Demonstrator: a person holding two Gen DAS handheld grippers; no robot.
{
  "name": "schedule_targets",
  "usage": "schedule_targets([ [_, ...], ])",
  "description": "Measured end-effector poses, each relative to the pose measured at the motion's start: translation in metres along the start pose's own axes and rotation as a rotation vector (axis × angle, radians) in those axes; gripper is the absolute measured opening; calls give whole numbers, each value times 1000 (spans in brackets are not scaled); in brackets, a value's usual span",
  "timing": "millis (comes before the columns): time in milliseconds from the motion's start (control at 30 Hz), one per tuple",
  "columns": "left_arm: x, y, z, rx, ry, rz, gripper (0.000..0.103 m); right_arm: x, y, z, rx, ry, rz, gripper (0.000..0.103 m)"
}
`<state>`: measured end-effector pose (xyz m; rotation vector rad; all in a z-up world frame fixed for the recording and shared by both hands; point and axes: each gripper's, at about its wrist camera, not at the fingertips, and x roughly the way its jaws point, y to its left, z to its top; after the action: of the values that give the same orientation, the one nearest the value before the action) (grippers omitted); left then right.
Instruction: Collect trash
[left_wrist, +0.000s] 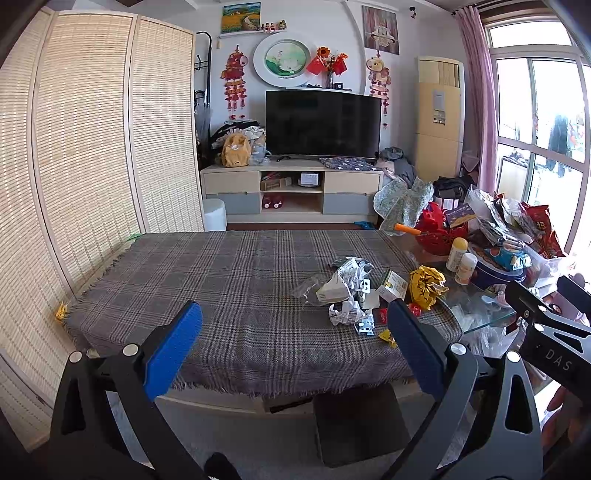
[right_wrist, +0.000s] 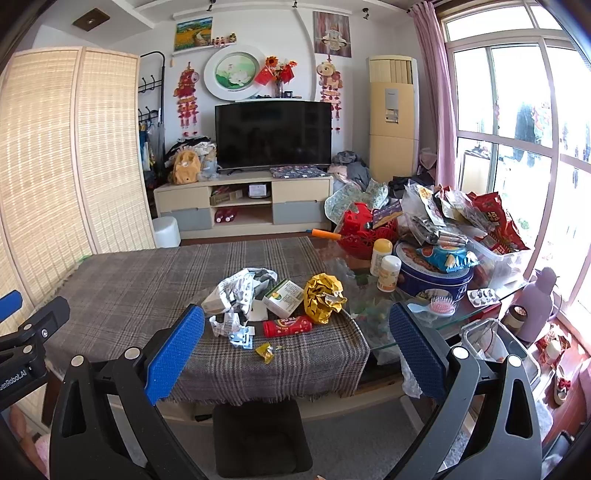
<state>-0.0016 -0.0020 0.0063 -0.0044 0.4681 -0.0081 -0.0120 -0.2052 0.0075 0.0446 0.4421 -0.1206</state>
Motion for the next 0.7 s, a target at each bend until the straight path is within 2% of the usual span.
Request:
schedule_targets([
  [700,0,1,-1,-1,1,2,95,0,-1,0,1,5,1,100],
])
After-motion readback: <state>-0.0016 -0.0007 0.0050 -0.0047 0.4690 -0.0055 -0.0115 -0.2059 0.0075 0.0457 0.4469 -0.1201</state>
